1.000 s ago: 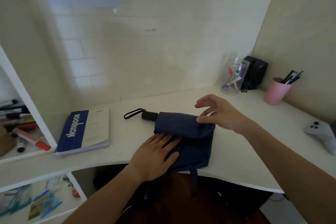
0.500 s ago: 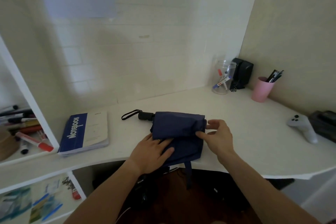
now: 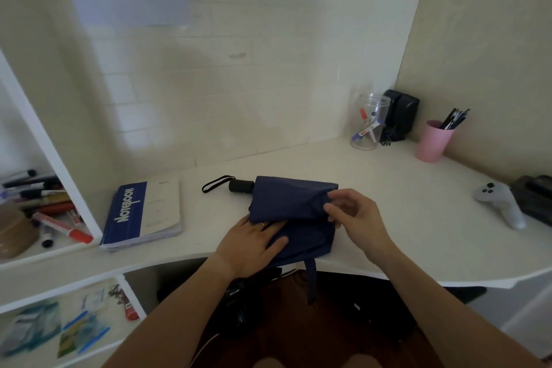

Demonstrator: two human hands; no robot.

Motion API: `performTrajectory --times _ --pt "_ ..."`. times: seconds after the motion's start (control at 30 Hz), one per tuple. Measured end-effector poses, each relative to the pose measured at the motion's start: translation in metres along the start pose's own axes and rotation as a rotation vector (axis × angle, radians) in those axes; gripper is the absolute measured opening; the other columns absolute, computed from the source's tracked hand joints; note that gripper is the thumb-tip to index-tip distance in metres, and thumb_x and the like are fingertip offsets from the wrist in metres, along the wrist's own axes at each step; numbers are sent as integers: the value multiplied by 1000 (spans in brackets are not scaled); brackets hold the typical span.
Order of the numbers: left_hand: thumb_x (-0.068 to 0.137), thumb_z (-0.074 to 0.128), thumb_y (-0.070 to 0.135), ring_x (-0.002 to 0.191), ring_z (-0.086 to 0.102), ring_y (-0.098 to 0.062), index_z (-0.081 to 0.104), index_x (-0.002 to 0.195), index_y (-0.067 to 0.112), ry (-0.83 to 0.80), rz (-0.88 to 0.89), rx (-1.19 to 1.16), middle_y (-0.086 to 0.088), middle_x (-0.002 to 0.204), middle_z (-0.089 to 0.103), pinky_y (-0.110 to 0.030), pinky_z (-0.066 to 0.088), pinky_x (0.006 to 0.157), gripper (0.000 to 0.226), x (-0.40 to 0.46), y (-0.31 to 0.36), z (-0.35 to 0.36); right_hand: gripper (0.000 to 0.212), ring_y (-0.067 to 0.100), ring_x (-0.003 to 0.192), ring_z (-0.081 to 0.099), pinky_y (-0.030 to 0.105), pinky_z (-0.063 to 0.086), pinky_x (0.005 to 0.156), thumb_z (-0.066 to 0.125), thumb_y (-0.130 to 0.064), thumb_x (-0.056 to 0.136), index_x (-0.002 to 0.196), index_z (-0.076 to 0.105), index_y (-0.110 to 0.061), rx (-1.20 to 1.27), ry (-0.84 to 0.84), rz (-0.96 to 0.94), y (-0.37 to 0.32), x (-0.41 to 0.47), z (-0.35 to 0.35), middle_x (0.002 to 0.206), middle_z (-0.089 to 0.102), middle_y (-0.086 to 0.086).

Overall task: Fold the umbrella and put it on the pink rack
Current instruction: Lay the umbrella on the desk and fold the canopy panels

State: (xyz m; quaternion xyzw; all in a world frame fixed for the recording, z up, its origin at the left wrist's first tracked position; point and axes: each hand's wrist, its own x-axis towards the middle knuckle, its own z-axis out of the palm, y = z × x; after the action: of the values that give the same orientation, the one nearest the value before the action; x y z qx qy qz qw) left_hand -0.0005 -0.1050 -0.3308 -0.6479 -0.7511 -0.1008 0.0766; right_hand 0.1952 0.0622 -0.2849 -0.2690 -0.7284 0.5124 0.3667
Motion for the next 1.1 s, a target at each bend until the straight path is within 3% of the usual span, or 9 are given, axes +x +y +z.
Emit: performTrajectory --times 0.1,0.3,0.4,0.53,0.63,0.7,0.83,0.93,1.1 --pt "104 21 56 130 52 -23 39 152 33 4 -6 -26 0 146 57 -33 34 113 56 -1 2 -3 25 18 77 72 25 59 72 78 -13 86 111 72 -9 62 -69 173 7 -2 3 89 76 14" --pt "93 58 58 127 51 -17 54 138 34 92 -126 -337 2 141 55 -25 41 103 51 -5 -3 -8 17 16 87 70 20 51 76 78 -12 85 95 74 1 92 -127 282 19 -5 -7 95 78 13" --pt "77 85 42 117 55 -7 47 129 34 286 -425 -759 8 130 60 -25 42 99 65 -12 -1 -18 17 15 92 69 25 50 84 71 -10 90 99 68 5 93 -205 282 18 -5 -11 100 76 11" --pt "81 84 37 104 67 -8 55 127 23 302 -669 -1266 3 112 73 -16 49 81 57 -6 3 -38 16 20 98 67 37 49 97 67 -10 92 100 66 4 101 -214 258 20 -5 -11 103 75 14" --pt "88 76 38 94 72 -9 74 100 14 270 -659 -1173 4 97 78 -11 51 69 27 -2 7 -41 16 20 100 70 31 51 93 70 -17 92 100 72 -4 73 -200 237 18 -8 -9 103 77 9" --pt "90 74 40 85 69 -8 75 91 10 262 -655 -1156 -2 88 76 -19 48 71 30 -3 3 -36 18 15 96 71 27 51 87 72 -26 91 95 76 -9 47 -222 236 17 -10 -8 98 78 4" --pt "92 67 49 86 68 -17 77 83 14 203 -647 -977 -5 86 75 -34 51 81 38 -8 -7 -24 41 22 85 67 47 50 89 70 -45 89 83 74 -5 -7 -182 230 17 -11 -6 91 74 17" --pt "94 64 49 87 64 -2 78 87 20 194 -626 -838 7 93 75 -23 46 78 33 -13 -4 -22 44 17 66 52 34 39 71 66 -43 93 59 62 -16 -50 -122 239 17 -11 -4 61 59 -4" --pt "95 60 52 70 57 -10 66 77 12 192 -613 -816 -2 78 67 -28 42 68 44 -11 2 -23 32 15 83 65 27 49 76 72 -42 89 91 66 -11 -5 -54 212 16 -12 2 89 70 -1"
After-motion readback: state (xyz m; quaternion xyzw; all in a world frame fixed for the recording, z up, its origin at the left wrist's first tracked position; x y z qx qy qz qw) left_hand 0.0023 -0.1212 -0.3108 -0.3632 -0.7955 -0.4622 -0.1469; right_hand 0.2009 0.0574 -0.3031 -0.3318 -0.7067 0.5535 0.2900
